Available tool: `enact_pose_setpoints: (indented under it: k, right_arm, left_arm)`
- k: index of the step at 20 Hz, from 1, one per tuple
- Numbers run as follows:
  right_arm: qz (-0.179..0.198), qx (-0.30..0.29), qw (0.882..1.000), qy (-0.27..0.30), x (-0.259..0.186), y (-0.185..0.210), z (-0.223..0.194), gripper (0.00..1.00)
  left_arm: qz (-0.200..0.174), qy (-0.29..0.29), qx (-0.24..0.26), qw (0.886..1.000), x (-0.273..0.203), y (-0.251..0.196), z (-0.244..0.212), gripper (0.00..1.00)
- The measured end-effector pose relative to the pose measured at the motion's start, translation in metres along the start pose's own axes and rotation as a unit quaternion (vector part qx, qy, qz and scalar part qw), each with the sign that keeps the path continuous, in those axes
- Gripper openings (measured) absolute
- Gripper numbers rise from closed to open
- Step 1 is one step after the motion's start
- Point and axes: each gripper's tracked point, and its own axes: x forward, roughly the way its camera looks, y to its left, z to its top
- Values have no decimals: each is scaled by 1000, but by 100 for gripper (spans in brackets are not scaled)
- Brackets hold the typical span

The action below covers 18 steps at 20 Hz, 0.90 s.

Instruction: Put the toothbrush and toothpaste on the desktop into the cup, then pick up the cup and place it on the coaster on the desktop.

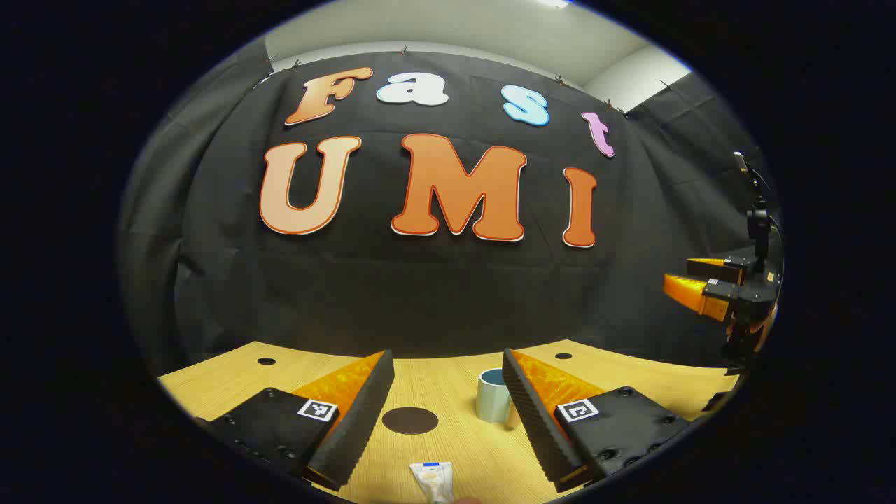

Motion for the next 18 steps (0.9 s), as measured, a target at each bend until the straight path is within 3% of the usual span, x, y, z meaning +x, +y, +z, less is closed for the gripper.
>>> enact_pose_setpoints:
  k: [11, 18]
  right_arm:
    - [-87, -2, 996, 19, -21, -85, -20, 98]
    - [-52, 19, 998, 24, -44, -38, -18, 96]
  left_arm:
    - [-14, 21, -7, 1000, 17, -23, -19, 99]
    - [-9, 17, 5, 1000, 9, -18, -13, 99]
